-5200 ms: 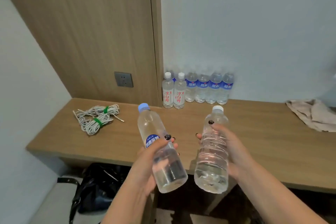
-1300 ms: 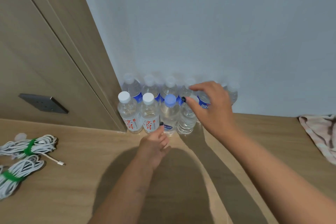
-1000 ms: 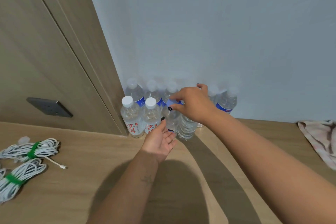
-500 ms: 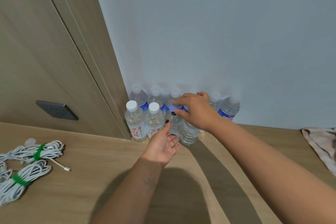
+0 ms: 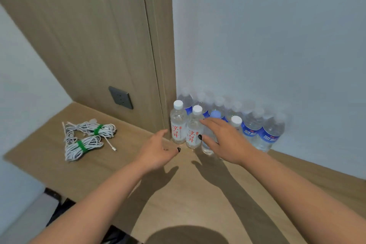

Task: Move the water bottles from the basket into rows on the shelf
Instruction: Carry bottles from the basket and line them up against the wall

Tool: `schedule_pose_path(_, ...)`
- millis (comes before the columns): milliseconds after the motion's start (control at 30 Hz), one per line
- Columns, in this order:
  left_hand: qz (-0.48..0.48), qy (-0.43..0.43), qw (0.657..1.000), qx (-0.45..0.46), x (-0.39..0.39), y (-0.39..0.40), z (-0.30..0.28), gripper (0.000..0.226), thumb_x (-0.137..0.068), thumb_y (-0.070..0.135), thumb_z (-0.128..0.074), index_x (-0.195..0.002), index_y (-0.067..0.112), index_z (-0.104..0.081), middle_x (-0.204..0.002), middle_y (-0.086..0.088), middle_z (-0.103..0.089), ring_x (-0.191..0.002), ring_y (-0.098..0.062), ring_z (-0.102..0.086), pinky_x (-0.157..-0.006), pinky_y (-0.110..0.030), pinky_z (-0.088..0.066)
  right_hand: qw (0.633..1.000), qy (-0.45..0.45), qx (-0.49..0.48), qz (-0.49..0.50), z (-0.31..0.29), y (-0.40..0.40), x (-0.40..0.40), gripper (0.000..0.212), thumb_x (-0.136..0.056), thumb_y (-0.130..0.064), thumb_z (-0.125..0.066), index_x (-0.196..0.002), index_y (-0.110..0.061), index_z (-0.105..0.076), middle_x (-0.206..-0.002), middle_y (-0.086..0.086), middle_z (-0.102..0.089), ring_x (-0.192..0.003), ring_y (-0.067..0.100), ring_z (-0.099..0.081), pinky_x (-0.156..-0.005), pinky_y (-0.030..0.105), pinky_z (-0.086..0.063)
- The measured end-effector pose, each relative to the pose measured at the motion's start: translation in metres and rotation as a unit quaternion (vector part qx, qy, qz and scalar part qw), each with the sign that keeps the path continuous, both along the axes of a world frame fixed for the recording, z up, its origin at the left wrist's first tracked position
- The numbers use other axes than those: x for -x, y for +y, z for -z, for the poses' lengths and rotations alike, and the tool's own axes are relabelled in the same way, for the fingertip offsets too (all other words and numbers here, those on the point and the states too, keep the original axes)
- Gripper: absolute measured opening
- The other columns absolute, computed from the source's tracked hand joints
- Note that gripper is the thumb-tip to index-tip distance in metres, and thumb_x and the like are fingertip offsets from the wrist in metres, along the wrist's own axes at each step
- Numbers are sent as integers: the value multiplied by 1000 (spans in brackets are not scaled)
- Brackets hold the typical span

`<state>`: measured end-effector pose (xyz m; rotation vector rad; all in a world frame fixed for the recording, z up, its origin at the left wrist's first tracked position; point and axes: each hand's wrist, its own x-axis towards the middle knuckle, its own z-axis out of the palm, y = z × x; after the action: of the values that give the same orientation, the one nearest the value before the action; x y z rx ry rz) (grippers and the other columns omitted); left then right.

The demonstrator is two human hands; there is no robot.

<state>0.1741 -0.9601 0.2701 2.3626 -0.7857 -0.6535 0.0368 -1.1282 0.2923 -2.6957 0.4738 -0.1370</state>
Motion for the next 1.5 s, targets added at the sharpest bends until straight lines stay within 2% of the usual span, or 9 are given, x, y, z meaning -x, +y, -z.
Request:
schedule_pose_path(67, 8, -62, 997, -41, 2, 27, -7, 77, -81, 44, -68, -147, 24, -35, -143, -1, -50, -120, -19, -55, -94, -26, -40, 1000, 6, -3, -29, 5, 14, -4, 53, -98, -35, -46, -147, -17, -36, -149, -1, -41, -136, 19, -38, -109, 33, -35)
schedule_pose_path(167, 30, -85, 994, -67, 7, 65, -13, 76, -82, 47, -66, -147, 25, -34, -150, 0, -41, -131, -21, -46, -103, -27, -37, 998, 24, -4, -59, 9, 37, -6, 56, -98, -36, -47, -148, -16, -34, -150, -1, -38, -137, 17, -36, -110, 31, -33)
schedule_pose_path(333, 22, -86, 992, -89, 19, 115, -17, 76, -81, 54, -63, -148, 30, -36, -152, 1, -41, -131, -25, -47, -108, -33, -38, 992, 58, 10, -109, 10, 74, -4, 59, -94, -36, -53, -148, -21, -33, -151, -4, -38, -138, 17, -34, -112, 34, -33)
schedule_pose_path(500, -5, -91, 993, -73, 32, 154, -26, 79, -80, 52, -65, -149, 31, -33, -133, -10, -59, -119, -29, -56, -98, -33, -44, 987, 96, 47, -123, 2, 107, 0, 68, -88, -47, -53, -148, -21, -31, -152, -3, -34, -140, 19, -33, -111, 40, -36)
schedule_pose_path(667, -8, -106, 993, -45, 53, 202, -38, 80, -77, 56, -64, -148, 32, -36, -152, 3, -41, -137, -19, -40, -110, -35, -38, 988, 98, 59, -108, -10, 161, 26, 72, -90, -46, -56, -150, -18, -27, -156, 0, -28, -142, 20, -28, -115, 39, -30)
schedule_pose_path(900, -67, -113, 991, -18, 111, 302, -56, 73, -77, 51, -63, -144, 31, -42, -127, -5, -63, -102, -24, -66, -92, -36, -53, 988, 70, 72, -121, -30, 259, 69, 76, -91, -46, -56, -151, -12, -24, -159, 1, -23, -145, 16, -24, -118, 30, -23)
schedule_pose_path(1100, -92, -130, 987, -2, 153, 393, -68, 70, -82, 44, -65, -145, 26, -42, -148, 3, -45, -131, -16, -46, -107, -29, -38, 983, 68, 55, -161, -45, 347, 93, 73, -93, -45, -54, -152, -17, -22, -159, -4, -19, -145, 14, -23, -116, 32, -27)
schedule_pose_path(1333, -177, -119, 977, 15, 191, 473, -67, 62, -86, 34, -65, -143, 21, -44, -150, 3, -43, -138, -14, -38, -111, -23, -28, 960, 100, 62, -255, -43, 414, 91, 71, -94, -45, -52, -153, -21, -20, -160, -7, -15, -145, 15, -21, -116, 34, -29)
schedule_pose_path(1500, -271, -124, 955, -2, 218, 516, -63, 62, -88, 34, -63, -144, 19, -41, -156, -2, -31, -144, -16, -29, -114, -25, -21, 940, 102, 66, -320, -45, 453, 85, 69, -95, -41, -52, -153, -21, -21, -161, -6, -12, -146, 16, -20, -116, 35, -29)
